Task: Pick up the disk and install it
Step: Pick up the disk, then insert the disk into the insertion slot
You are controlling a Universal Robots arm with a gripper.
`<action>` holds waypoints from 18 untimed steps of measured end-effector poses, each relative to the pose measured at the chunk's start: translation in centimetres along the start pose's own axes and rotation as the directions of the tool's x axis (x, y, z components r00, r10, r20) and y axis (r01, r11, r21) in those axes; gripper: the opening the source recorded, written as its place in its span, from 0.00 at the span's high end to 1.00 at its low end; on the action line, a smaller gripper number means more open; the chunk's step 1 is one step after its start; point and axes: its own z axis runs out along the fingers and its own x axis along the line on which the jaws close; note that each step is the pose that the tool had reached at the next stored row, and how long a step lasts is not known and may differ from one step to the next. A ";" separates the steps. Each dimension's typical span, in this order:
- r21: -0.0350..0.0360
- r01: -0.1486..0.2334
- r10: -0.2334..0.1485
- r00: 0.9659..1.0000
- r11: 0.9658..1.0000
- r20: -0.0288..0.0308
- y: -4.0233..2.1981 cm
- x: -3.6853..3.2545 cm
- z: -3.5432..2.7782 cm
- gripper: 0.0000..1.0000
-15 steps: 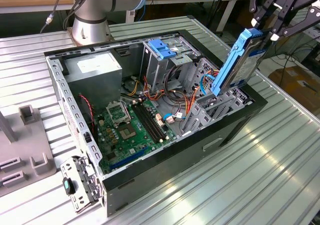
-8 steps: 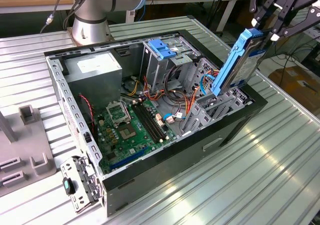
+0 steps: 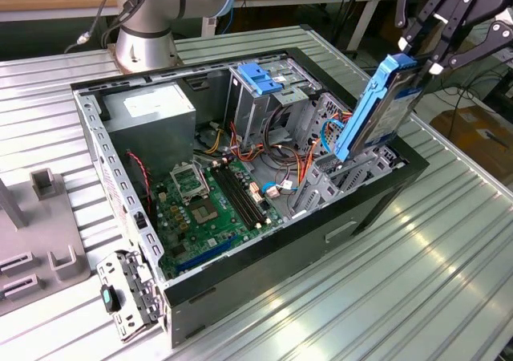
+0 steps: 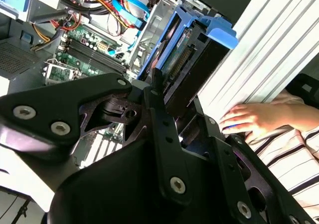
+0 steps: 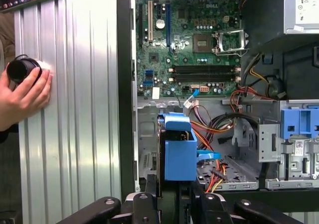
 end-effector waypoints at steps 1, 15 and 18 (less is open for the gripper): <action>0.000 0.000 0.000 1.000 1.000 0.000 0.05 0.00 0.20 0.65; 0.000 0.001 -0.001 1.000 1.000 -0.003 0.27 -1.09 2.24 0.65; 0.000 0.005 -0.005 1.000 1.000 -0.007 0.35 -1.20 2.40 0.65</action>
